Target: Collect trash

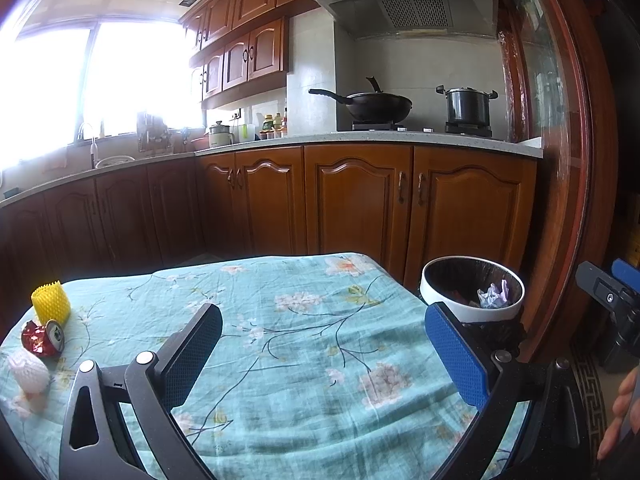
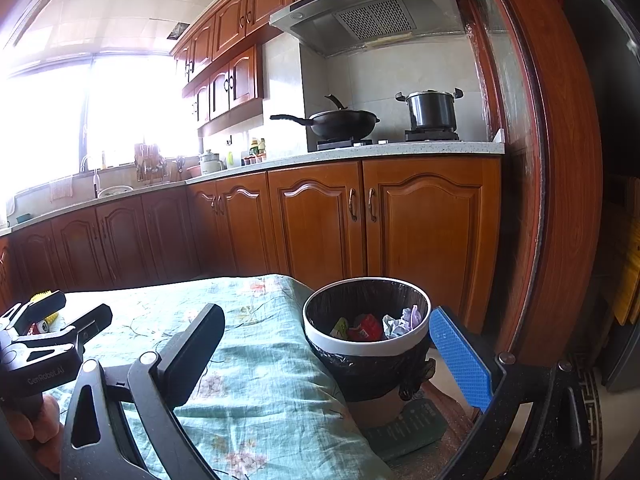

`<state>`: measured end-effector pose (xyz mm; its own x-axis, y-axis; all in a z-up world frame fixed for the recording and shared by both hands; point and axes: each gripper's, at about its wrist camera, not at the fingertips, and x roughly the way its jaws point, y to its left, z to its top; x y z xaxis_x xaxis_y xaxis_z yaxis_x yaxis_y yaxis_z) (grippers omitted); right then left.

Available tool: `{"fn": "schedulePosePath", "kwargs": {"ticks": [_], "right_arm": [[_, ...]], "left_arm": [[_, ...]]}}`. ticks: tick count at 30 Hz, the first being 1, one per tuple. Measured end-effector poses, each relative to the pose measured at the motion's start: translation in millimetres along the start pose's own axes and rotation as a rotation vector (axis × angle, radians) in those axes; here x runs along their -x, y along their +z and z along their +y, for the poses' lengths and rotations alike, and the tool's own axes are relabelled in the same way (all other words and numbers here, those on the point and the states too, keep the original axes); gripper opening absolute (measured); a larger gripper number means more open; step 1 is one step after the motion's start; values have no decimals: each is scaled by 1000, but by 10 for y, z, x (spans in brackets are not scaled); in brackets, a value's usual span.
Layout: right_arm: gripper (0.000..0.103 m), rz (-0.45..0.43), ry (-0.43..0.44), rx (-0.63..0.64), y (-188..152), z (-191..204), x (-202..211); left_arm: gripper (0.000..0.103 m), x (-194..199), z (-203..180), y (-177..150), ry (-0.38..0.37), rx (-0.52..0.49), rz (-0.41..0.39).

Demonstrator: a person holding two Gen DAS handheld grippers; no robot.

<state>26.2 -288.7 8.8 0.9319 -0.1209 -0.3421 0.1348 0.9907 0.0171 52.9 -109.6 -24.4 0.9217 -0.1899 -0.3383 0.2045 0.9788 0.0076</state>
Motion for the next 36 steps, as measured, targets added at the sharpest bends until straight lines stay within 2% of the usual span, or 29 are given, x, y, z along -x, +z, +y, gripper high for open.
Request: {"fn": "schedulePosePath", "kwargs": {"ticks": [24, 36], "right_arm": [[103, 7, 11, -8, 5, 31, -13], [103, 39, 23, -22, -33, 40, -108]], "left_arm": [[102, -37, 47, -19, -14, 0, 7], [102, -110, 105, -32, -34, 0, 27]]}}
